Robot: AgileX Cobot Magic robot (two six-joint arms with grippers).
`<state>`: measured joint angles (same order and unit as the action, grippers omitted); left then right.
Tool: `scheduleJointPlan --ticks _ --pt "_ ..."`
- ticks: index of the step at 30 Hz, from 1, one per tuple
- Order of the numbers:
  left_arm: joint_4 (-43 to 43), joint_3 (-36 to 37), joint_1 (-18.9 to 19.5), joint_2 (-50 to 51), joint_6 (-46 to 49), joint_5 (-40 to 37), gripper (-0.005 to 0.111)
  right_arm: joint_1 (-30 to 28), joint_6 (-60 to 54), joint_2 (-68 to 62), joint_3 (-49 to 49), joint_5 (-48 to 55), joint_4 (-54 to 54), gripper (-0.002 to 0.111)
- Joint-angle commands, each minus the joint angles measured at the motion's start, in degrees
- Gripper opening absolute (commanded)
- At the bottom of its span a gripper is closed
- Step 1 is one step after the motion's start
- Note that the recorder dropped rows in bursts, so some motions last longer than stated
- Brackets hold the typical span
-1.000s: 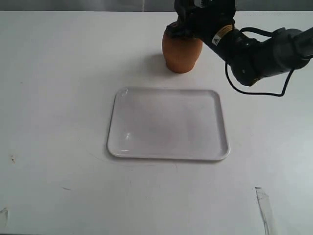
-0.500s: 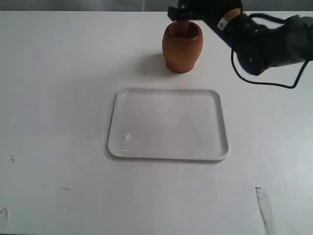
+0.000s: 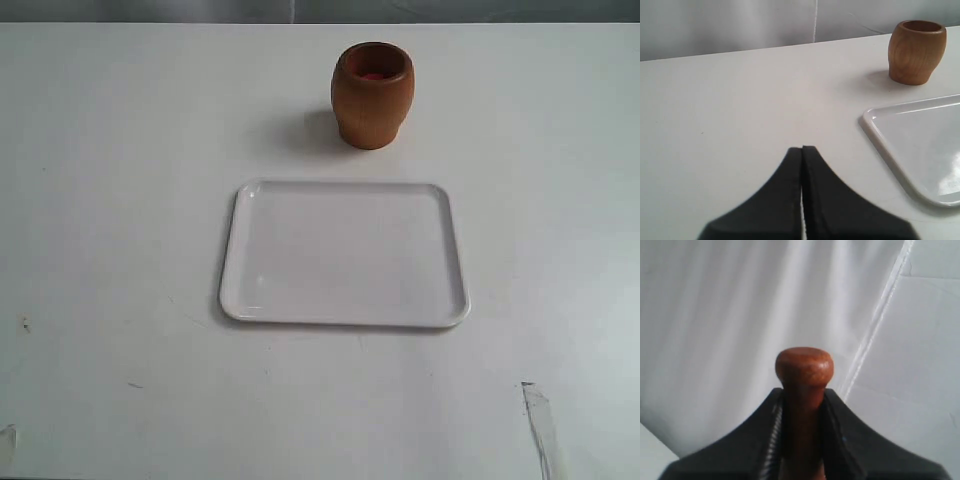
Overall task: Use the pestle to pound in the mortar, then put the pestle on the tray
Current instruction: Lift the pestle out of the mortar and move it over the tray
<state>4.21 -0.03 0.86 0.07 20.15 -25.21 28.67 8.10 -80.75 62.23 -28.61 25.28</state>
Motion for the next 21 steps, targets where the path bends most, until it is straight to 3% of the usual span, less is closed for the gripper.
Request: scheduleJointPlan --ticks 1,11,21 --pt "-0.4 0.0 -0.4 -0.1 -0.5 0.2 0.000 0.1 4.5 2.9 -0.1 11.0 4.9 0.000" --pt "-0.4 0.0 -0.4 -0.1 -0.5 0.2 0.000 8.6 6.3 -0.3 -0.1 30.2 14.2 0.000" --pt "-0.4 0.0 -0.4 -0.1 -0.5 0.2 0.000 18.2 1.1 -23.9 -0.1 39.1 14.2 0.000"
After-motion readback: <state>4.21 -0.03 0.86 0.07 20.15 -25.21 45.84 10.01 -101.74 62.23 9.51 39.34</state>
